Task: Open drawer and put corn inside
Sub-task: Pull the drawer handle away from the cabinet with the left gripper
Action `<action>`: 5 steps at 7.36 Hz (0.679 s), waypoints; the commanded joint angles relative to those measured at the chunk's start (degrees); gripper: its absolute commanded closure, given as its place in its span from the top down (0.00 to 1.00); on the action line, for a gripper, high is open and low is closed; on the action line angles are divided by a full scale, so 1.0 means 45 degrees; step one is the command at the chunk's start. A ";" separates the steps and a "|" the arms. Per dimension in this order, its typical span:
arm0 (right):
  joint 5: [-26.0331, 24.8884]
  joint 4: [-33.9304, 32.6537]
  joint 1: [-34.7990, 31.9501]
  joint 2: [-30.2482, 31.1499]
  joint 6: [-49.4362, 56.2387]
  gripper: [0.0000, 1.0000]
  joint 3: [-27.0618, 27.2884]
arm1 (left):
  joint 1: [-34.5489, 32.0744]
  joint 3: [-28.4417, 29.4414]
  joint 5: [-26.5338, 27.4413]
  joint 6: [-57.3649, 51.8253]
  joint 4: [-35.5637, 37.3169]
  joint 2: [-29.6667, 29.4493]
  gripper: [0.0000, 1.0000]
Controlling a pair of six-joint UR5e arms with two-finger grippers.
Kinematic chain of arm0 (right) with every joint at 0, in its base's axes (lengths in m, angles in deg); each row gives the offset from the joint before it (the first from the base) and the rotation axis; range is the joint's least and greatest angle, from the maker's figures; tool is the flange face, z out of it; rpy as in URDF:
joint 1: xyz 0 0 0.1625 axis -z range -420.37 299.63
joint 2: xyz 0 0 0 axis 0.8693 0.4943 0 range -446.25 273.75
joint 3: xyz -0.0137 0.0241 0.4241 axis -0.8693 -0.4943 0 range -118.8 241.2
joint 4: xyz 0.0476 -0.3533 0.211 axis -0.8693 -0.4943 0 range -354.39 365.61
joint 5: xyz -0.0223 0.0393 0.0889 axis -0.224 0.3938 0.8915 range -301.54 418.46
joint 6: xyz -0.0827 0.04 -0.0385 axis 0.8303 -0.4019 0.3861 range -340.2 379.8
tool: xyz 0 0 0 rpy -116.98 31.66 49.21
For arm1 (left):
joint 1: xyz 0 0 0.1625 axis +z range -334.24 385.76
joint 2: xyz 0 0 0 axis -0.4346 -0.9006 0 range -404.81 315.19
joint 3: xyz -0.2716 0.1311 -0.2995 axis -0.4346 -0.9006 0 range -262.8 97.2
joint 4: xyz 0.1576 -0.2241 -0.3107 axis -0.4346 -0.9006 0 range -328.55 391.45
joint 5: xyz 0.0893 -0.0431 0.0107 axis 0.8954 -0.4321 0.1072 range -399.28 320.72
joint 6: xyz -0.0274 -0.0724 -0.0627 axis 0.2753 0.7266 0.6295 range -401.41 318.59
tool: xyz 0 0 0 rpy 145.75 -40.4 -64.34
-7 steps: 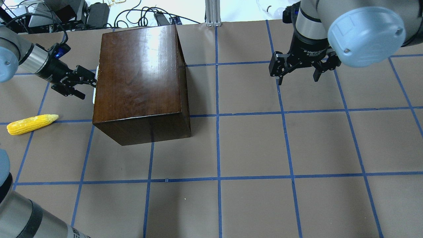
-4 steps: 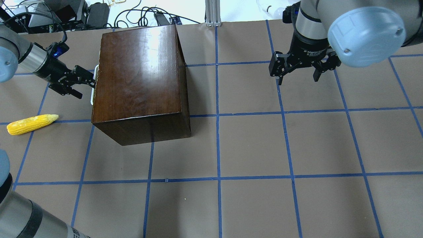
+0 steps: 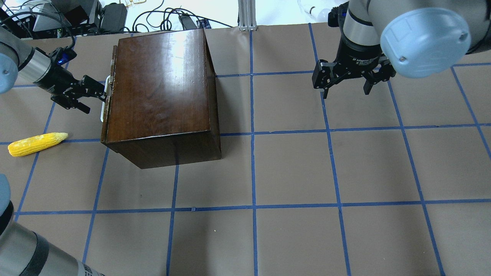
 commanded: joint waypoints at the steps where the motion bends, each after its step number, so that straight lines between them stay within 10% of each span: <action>1: 0.0000 0.0000 0.0000 0.0000 0.0000 1.00 0.0000 | 0.0023 -0.0043 0.0654 -0.0015 0.0499 -0.0008 1.00; 5: 0.0000 0.0000 0.0000 0.0000 0.0000 1.00 0.0000 | 0.0061 -0.0005 0.0855 -0.0015 0.0660 0.0012 1.00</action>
